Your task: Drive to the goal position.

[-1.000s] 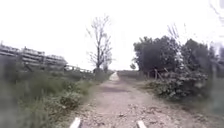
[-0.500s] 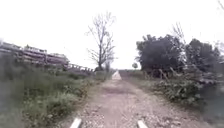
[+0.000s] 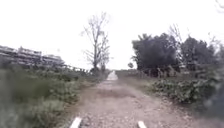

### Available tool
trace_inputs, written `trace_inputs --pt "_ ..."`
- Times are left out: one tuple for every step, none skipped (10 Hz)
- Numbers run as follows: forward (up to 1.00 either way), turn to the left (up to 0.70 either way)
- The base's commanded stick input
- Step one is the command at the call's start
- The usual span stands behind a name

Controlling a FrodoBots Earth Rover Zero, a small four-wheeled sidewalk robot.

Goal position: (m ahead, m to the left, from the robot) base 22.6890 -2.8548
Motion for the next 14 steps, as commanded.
trace_inputs --pt "0.7 -0.06" --pt "0.7 -0.35" --pt "0.7 -0.16" --pt "0.7 0.0" --pt "0.7 0.0" --pt "0.7 0.0" --pt "0.7 0.0" --pt "0.7 0.0" --pt "0.7 0.0" --pt "0.7 0.0" --pt "0.7 0.0" --pt "0.7 0.0" --pt "0.7 0.0" --pt "0.7 0.0"
